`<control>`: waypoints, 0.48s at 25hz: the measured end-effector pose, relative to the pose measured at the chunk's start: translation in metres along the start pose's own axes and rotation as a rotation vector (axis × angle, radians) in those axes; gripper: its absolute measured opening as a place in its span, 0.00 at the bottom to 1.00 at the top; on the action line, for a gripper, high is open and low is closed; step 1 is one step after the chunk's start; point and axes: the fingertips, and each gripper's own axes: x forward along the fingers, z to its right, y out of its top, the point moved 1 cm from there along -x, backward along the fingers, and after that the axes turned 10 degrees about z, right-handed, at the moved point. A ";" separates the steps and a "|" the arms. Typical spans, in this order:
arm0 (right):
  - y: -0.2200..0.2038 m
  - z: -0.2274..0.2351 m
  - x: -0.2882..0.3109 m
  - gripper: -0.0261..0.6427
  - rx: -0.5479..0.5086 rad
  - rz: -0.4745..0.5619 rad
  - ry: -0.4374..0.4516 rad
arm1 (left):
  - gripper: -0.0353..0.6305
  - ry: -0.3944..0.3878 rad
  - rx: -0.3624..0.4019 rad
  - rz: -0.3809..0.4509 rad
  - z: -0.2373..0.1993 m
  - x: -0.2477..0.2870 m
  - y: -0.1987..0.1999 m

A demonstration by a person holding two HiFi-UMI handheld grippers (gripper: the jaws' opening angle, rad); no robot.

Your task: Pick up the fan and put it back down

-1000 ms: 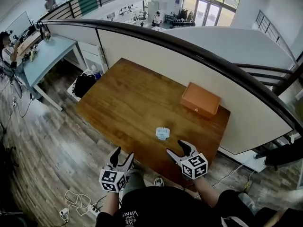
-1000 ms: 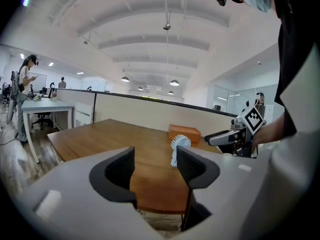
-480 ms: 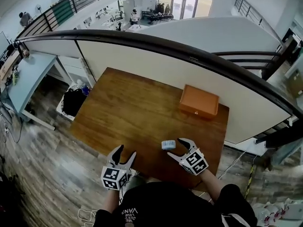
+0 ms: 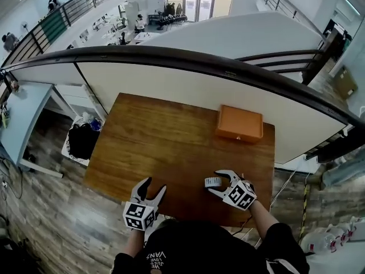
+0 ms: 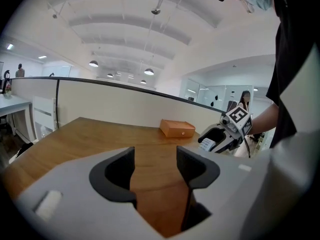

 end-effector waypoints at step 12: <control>0.031 0.026 0.017 0.33 0.176 -0.008 -0.177 | 0.43 -0.126 -0.017 -0.039 -0.054 0.020 0.011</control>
